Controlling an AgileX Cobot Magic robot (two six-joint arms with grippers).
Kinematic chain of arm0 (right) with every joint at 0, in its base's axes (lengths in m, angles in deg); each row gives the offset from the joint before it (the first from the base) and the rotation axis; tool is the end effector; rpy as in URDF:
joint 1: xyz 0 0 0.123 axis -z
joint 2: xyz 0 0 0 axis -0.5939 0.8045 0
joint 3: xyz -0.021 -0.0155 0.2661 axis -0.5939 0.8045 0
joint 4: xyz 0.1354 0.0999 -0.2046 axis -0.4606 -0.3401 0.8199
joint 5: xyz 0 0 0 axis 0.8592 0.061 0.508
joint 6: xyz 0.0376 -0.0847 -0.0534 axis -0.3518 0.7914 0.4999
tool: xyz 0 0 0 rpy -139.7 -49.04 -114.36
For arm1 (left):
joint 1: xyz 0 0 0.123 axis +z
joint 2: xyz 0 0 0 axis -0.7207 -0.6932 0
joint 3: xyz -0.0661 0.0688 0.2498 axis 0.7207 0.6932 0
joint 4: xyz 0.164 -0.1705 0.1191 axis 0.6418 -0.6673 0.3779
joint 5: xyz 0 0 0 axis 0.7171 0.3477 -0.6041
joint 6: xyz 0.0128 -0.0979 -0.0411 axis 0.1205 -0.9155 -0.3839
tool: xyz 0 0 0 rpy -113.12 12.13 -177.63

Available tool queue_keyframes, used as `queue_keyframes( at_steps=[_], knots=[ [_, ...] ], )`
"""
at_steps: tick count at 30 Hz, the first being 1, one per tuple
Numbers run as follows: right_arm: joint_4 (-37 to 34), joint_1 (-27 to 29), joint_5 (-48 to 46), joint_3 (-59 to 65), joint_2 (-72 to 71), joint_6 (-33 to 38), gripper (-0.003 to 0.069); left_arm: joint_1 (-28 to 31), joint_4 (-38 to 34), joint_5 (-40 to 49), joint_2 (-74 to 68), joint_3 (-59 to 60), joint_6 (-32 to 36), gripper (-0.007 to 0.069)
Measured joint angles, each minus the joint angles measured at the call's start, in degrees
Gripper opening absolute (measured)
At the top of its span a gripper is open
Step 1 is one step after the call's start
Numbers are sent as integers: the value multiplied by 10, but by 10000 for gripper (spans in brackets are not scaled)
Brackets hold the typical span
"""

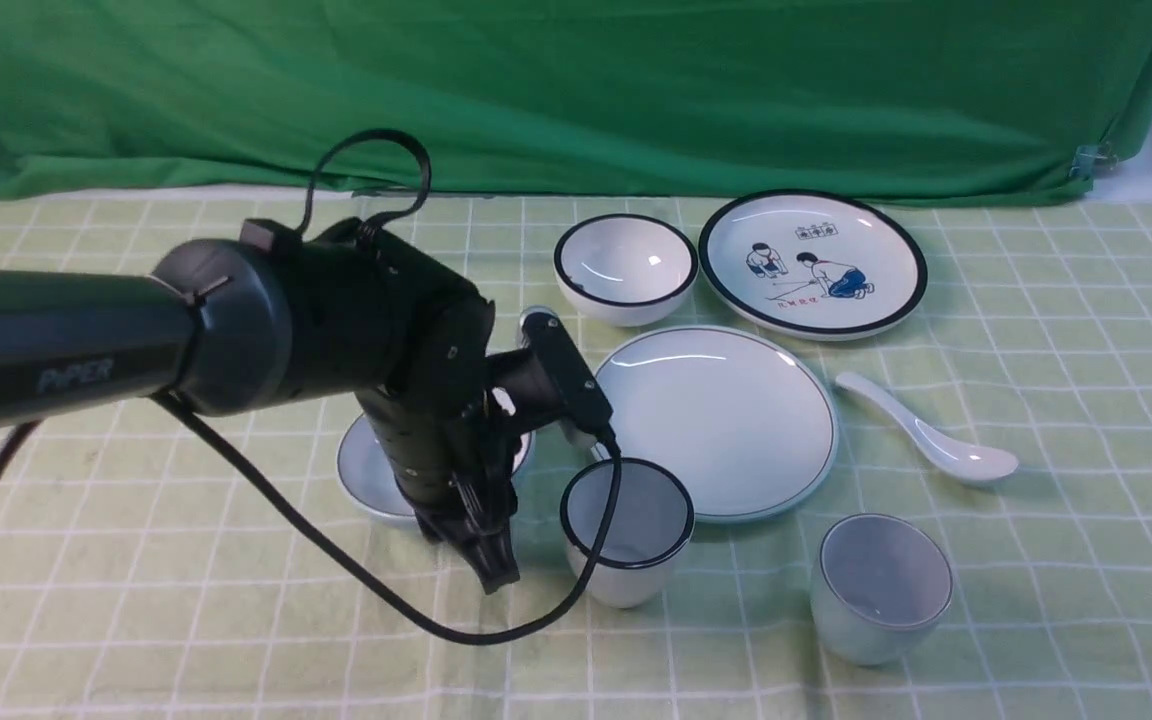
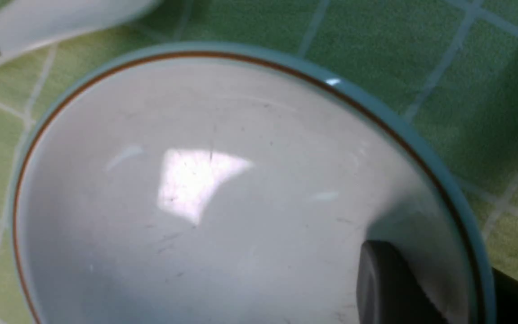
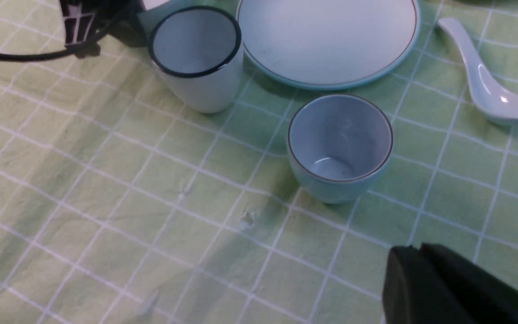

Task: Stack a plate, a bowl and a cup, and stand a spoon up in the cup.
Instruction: Use the left arm to grab a blue rice bowl, then use the left arm to put the blue rice bowl into the blue large plate in the middle

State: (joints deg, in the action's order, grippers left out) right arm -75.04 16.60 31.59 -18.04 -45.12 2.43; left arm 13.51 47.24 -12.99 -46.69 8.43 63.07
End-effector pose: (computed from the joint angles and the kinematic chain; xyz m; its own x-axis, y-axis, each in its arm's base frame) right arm 0.1278 0.0621 0.2938 -0.5027 -0.1721 -0.8471 -0.4444 0.8920 0.0825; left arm 0.3192 -0.1941 0.1340 -0.4226 0.8933 -0.1530 0.8757 0.4460 0.1853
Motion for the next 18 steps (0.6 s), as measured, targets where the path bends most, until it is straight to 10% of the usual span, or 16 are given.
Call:
queue_keyframes(
  at_steps=[18],
  knots=[
    [93,0,-5,-4,0,-30,71,-112,-23,136,-133,-385,-1,47]
  ],
)
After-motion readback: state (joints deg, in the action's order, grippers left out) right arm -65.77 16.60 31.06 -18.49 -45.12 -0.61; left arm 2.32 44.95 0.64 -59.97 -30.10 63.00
